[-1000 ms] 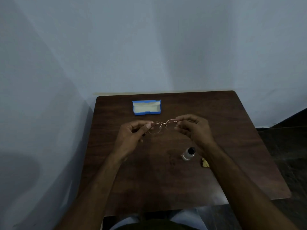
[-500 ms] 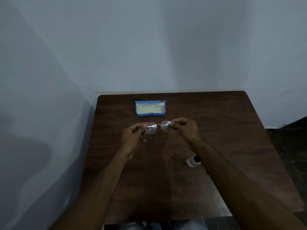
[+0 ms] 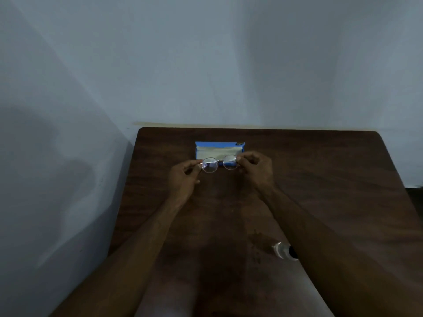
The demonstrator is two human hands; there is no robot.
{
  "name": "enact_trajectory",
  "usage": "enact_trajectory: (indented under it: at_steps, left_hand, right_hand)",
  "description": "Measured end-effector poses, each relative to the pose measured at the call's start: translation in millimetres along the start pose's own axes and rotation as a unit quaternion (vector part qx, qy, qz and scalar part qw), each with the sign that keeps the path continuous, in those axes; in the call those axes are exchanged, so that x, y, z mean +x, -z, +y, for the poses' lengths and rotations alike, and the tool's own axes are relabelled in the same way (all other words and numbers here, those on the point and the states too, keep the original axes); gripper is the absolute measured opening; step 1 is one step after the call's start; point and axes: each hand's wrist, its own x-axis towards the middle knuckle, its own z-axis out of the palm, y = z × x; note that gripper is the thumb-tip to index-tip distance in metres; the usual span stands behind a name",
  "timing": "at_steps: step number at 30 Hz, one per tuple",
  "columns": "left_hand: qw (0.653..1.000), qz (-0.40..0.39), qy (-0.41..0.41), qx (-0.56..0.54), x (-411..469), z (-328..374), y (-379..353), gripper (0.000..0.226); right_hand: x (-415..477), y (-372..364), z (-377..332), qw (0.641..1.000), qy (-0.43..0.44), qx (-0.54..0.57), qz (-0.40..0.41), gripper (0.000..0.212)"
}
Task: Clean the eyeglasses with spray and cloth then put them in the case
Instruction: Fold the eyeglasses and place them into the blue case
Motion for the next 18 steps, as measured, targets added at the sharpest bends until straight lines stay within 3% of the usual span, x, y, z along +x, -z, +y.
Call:
enact_trajectory:
  at_steps: [5,9,18]
  left_hand:
    - [0.998,0.014,-0.022,0.057,28,-12,-6,0.021]
    - [0.992,0.028,-0.047,0.112,44,-17,-8,0.023]
    - [0.978,0.047,-0.078,0.187,52,-15,-14,0.025]
  right_hand:
    - [22,-15,10,0.999,0.004,-0.025,0.038,0.011]
    - [28,-23,14,0.996,0.014,-0.067,0.062,0.003]
    - [34,-34,18,0.983,0.041,-0.15,0.098,0.008]
